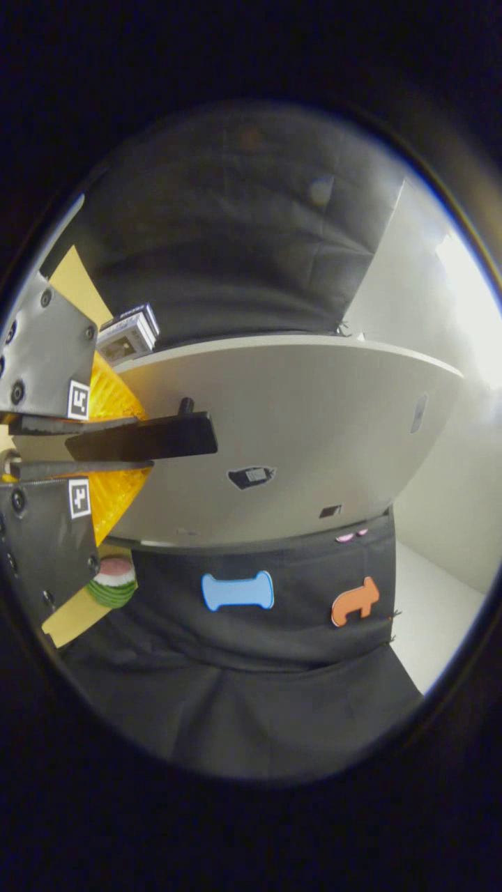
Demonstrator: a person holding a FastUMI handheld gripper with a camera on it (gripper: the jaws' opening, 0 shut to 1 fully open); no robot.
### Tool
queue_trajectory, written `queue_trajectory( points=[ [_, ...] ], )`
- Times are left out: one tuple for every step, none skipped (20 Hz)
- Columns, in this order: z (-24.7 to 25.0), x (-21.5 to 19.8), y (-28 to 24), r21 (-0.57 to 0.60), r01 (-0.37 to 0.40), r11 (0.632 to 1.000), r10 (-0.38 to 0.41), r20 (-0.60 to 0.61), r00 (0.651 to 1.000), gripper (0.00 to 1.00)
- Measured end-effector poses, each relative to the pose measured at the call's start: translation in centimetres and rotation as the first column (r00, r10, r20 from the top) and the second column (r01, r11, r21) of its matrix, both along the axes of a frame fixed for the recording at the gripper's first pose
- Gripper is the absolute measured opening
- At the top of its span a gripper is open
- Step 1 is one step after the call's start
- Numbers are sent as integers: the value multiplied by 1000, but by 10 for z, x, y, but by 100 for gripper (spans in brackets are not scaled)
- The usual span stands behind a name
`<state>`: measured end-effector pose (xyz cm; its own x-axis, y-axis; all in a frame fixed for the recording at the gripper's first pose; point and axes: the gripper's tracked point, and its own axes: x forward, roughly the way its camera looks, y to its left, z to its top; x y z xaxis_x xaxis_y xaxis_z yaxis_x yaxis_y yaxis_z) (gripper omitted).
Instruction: Open the shoe cabinet door, grab the shoes and put them into the shoe cabinet, then close the shoe cabinet door.
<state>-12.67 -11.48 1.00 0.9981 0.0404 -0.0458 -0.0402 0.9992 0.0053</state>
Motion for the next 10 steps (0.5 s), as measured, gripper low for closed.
queue_trajectory(
  points=[
    [1, -6, -9, 3, 16, 1000, -16, 2, 1000, 16],
    [2, -10, -17, 5, 34, 999, -34, 1, 999, 16],
    [4, -14, -28, 12, 53, 999, -53, 9, 999, 13],
    [5, -17, -39, 20, 73, 997, -73, 9, 997, 10],
    [6, -20, -51, 30, 92, 995, -93, 10, 996, 10],
    [7, -24, -64, 41, 111, 993, -111, 13, 994, 9],
    [9, -27, -75, 47, 129, 991, -130, 17, 991, 8],
    [11, -30, -86, 48, 149, 988, -150, 20, 988, 7],
    [12, -33, -99, 47, 171, 984, -172, 23, 985, 6],
    [14, -35, -111, 49, 191, 980, -192, 25, 981, 6]
  ],
)
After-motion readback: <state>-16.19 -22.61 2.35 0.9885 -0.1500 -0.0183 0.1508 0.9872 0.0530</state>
